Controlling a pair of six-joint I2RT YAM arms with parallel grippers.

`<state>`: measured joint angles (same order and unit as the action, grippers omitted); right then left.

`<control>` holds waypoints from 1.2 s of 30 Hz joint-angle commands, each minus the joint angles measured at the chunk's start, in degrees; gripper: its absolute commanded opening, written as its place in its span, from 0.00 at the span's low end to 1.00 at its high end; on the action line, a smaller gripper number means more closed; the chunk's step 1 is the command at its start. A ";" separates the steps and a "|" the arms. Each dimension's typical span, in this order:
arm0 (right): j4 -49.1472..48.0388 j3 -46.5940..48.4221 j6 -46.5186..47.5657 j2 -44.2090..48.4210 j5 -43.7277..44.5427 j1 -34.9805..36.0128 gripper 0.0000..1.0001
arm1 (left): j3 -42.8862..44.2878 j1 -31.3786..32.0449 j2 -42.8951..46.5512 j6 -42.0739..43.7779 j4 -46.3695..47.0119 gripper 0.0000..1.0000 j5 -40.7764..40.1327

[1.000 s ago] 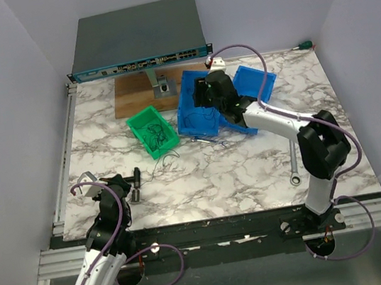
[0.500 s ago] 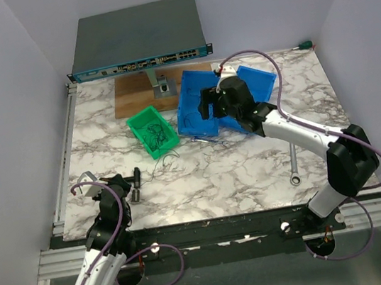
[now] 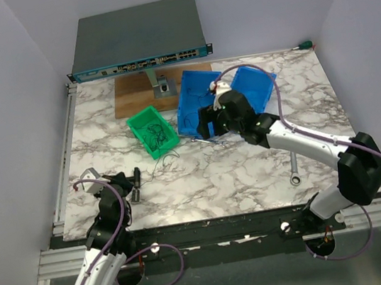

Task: Untangle the cables

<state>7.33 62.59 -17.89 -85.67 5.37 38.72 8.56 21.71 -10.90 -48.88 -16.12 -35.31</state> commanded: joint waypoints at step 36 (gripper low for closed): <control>-33.31 -14.29 0.30 4.88 -19.52 18.49 0.88 | 59.29 2.26 -29.67 23.31 -26.24 0.00 60.99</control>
<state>-25.65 49.56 -23.55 -83.55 -11.81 56.69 64.84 23.62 -37.50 -32.99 -39.22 6.13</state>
